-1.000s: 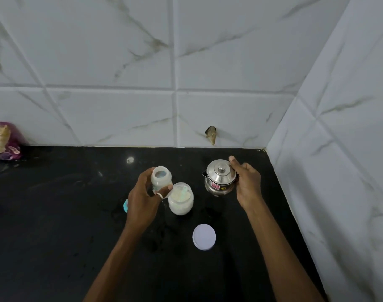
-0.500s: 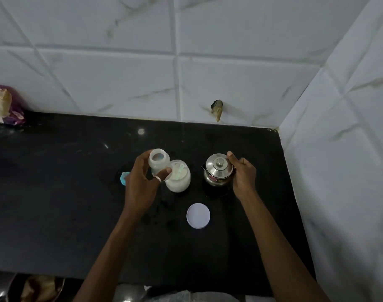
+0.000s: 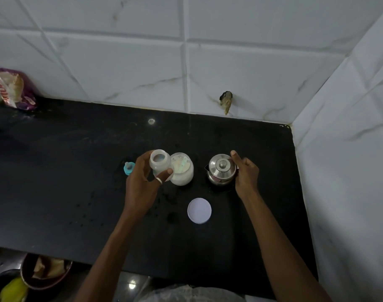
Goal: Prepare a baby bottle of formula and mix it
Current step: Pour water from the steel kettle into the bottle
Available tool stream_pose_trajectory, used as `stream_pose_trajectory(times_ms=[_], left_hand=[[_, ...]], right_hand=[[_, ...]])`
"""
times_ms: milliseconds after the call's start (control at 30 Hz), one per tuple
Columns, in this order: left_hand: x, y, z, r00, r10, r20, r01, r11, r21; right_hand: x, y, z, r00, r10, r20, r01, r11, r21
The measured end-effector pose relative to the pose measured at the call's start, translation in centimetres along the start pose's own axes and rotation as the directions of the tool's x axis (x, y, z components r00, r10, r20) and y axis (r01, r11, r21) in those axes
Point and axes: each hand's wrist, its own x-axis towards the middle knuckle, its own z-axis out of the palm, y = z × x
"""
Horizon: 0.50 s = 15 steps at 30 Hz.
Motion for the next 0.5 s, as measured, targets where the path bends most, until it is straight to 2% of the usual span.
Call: stream_pose_trajectory(times_ms=[300,500], left_hand=[[-0.59,-0.82,0.25,0.998,-0.065,-0.001,0.065,0.998,-0.017],[-0.76,-0.85,0.51,0.998,-0.062,0.007,0.062,0.998,-0.026]], right_hand=[[0.32,1.11,-0.32,0.999,0.005,-0.039,-0.006,1.0,-0.013],[0.39,1.06,-0.54,0.999,-0.018,-0.037,0.014,0.995,-0.102]])
